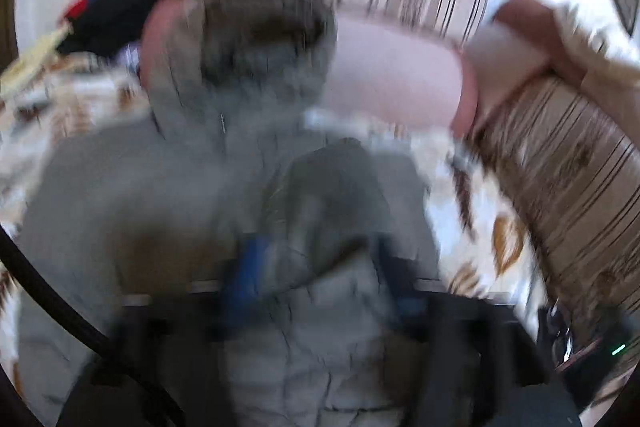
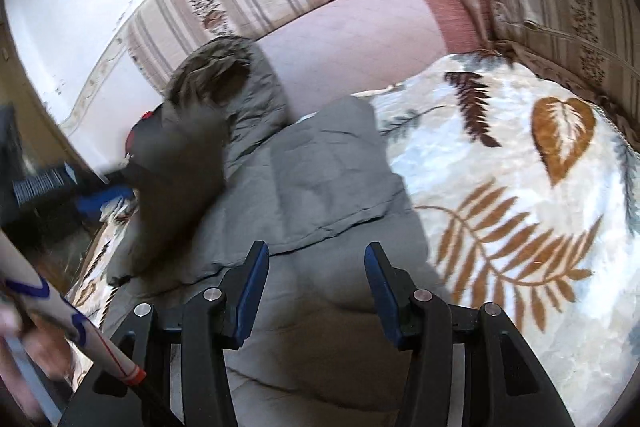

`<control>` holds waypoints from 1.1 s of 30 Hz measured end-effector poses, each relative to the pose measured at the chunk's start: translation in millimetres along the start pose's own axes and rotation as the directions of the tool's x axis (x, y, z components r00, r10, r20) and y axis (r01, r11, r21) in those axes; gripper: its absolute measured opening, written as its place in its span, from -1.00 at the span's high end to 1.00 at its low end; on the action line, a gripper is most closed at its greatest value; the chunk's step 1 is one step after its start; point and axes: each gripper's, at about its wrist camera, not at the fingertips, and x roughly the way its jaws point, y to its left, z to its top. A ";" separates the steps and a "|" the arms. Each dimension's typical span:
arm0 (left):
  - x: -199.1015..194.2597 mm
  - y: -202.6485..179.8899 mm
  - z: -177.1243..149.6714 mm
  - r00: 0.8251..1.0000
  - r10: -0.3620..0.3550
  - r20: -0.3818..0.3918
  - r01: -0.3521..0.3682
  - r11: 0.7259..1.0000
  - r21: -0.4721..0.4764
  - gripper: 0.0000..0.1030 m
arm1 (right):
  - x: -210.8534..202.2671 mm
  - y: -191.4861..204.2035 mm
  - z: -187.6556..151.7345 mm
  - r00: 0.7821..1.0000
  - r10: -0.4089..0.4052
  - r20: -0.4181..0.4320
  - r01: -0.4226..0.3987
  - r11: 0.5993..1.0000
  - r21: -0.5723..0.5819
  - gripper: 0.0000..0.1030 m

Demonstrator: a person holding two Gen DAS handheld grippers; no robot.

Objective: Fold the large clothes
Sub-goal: 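Fold the held sleeve across the jacket body and open the left tool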

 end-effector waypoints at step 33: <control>-93.9 194.4 -46.4 0.942 0.319 0.107 -0.281 0.921 -0.271 -0.56 | 10.1 11.5 -23.3 0.993 0.077 -0.091 -0.081 0.996 -0.045 -0.06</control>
